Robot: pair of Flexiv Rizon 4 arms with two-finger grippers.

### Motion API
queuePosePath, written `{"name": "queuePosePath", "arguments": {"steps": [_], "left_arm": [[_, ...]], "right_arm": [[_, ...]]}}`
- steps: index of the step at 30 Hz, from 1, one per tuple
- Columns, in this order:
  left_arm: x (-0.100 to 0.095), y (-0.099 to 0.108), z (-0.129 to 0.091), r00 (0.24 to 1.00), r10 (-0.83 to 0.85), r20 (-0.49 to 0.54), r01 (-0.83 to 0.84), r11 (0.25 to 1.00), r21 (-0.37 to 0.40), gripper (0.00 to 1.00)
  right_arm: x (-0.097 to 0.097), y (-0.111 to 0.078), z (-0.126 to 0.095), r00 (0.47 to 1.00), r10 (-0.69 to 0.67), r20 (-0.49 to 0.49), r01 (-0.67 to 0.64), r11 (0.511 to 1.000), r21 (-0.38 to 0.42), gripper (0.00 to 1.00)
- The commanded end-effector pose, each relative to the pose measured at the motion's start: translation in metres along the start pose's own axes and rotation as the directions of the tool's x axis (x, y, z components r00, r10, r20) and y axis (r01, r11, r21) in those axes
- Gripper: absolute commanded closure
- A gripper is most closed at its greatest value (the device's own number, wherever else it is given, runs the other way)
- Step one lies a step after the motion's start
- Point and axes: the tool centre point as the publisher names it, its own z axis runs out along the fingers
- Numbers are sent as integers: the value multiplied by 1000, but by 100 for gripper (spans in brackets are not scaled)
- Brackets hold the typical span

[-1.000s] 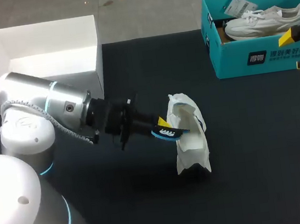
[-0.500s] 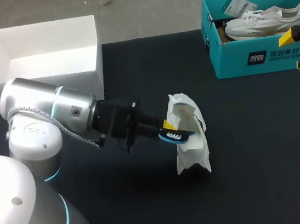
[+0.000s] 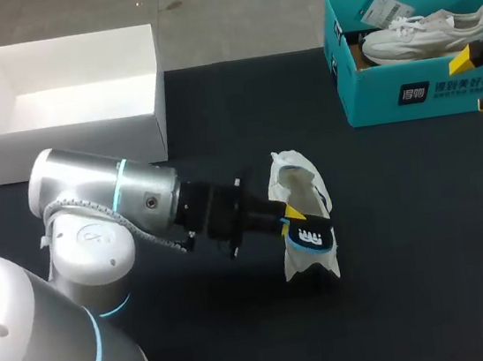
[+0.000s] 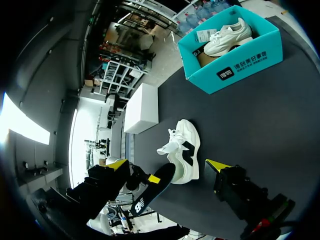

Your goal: Take the shoe out of the shoebox, open the shoe tongue, remove and reinsert the insole, then place the shoe into the shoebox

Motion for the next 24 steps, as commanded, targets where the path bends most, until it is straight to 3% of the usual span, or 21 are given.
{"name": "queuePosePath", "arguments": {"steps": [1, 11, 17, 24], "left_arm": [[1, 7, 8, 1000, -15, 7, 15, 1000, -12, 100], [6, 22, 2, 998, -56, 29, 57, 998, -31, 100], [3, 14, 2, 998, -53, 32, 53, 999, -13, 100], [-11, -14, -6, 998, -17, 62, 15, 999, 32, 100]], "right_arm": [[0, -1, 1, 1000, 2, 4, -2, 1000, -1, 0], [0, -1, 1, 1000, 2, 4, -2, 1000, -1, 0], [0, -1, 1, 1000, 2, 4, -2, 1000, -1, 0], [0, -1, 1, 1000, 2, 4, -2, 1000, -1, 0]]}}
